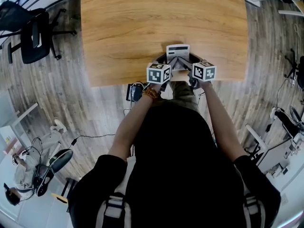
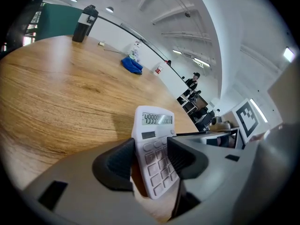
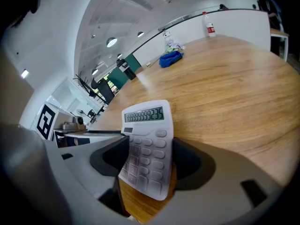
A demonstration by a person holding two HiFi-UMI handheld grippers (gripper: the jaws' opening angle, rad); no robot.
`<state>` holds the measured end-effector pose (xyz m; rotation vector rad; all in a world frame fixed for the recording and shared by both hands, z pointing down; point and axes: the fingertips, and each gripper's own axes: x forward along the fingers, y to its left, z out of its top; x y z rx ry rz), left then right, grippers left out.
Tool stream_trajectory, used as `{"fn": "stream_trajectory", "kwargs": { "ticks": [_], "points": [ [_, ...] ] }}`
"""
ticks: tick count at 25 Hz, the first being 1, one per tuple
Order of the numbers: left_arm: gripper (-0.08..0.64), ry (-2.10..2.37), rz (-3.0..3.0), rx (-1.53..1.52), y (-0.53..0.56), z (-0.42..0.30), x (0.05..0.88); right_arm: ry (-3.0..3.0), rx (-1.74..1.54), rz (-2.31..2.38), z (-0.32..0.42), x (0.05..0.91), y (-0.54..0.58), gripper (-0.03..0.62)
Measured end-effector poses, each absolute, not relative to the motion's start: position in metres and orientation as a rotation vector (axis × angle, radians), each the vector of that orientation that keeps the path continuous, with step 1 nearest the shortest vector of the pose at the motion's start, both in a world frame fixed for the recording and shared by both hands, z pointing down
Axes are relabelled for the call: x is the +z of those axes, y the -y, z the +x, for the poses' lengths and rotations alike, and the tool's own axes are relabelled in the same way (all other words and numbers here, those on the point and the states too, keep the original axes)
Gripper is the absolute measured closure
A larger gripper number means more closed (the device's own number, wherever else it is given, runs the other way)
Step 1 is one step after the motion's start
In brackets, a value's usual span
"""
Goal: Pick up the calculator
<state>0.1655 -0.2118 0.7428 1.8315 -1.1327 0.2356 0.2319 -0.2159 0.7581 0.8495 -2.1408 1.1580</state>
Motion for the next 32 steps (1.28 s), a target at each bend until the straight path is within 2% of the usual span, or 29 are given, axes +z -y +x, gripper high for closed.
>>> {"fn": "stream_trajectory", "kwargs": {
  "ticks": [20,32],
  "points": [
    [0.333,1.154,1.912,0.231,0.229,0.162,0.724,2.186,1.203,0.92,0.229,0.741,0.23,0.285],
    [0.333,1.17,1.933,0.206,0.237,0.155,0.715,2.244,1.147,0.966,0.225,0.726,0.241,0.314]
  ]
}}
